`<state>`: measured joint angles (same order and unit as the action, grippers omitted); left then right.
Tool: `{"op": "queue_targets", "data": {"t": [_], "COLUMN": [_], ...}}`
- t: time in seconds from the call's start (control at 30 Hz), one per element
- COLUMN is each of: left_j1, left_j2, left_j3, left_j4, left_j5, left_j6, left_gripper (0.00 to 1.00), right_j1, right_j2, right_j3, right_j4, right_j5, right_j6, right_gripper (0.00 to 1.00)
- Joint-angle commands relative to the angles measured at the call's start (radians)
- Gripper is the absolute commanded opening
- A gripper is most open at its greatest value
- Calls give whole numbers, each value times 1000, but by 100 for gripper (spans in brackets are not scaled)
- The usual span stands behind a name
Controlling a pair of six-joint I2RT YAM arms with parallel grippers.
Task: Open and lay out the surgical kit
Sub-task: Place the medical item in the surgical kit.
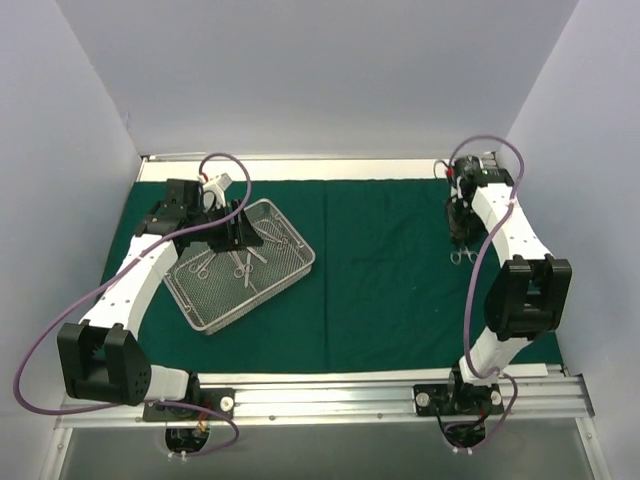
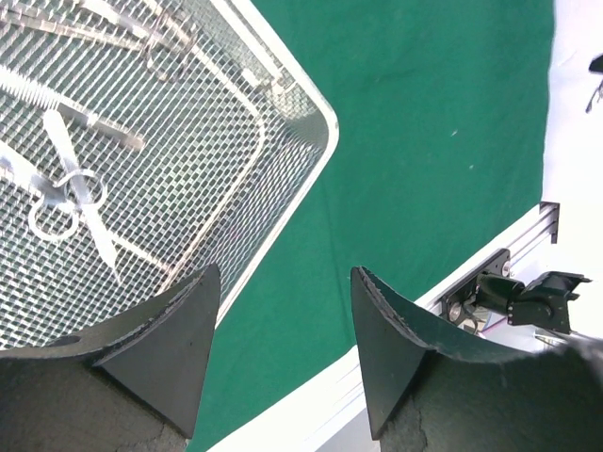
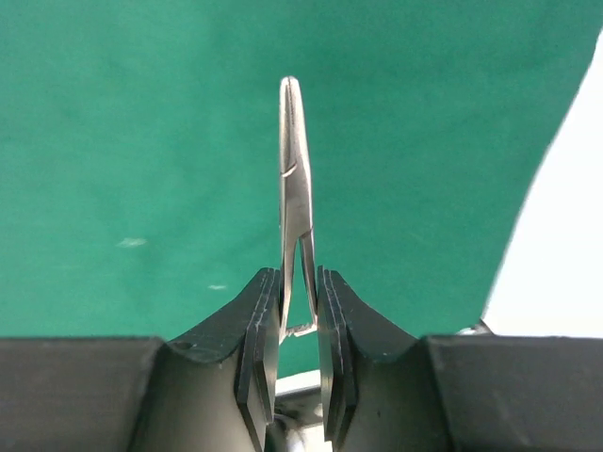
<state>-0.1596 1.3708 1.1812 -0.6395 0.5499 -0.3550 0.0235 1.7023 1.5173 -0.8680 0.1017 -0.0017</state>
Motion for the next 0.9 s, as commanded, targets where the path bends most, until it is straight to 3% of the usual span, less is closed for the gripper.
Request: {"op": "queue_targets", "data": {"t": [0.0, 0.33, 0.77, 0.87], "left_j1": [12, 11, 17, 25], "left_j2": [-26, -1, 45, 51], "left_j3": [-17, 9, 18, 23], "left_j4": [38, 21, 31, 24], "left_j5": [30, 24, 22, 10], "left_j6": [8, 22, 22, 22], "left_gripper": [66, 66, 66, 66], "right_j1": [-88, -237, -235, -228], "right_j2": [25, -75, 25, 60], "right_j3": [-104, -465, -421, -394], "right_j4": [-11, 148, 187, 201], "right_j5": [109, 53, 89, 87], "right_j6": [-158, -225, -216, -201], "right_gripper": [0, 0, 0, 4]}}
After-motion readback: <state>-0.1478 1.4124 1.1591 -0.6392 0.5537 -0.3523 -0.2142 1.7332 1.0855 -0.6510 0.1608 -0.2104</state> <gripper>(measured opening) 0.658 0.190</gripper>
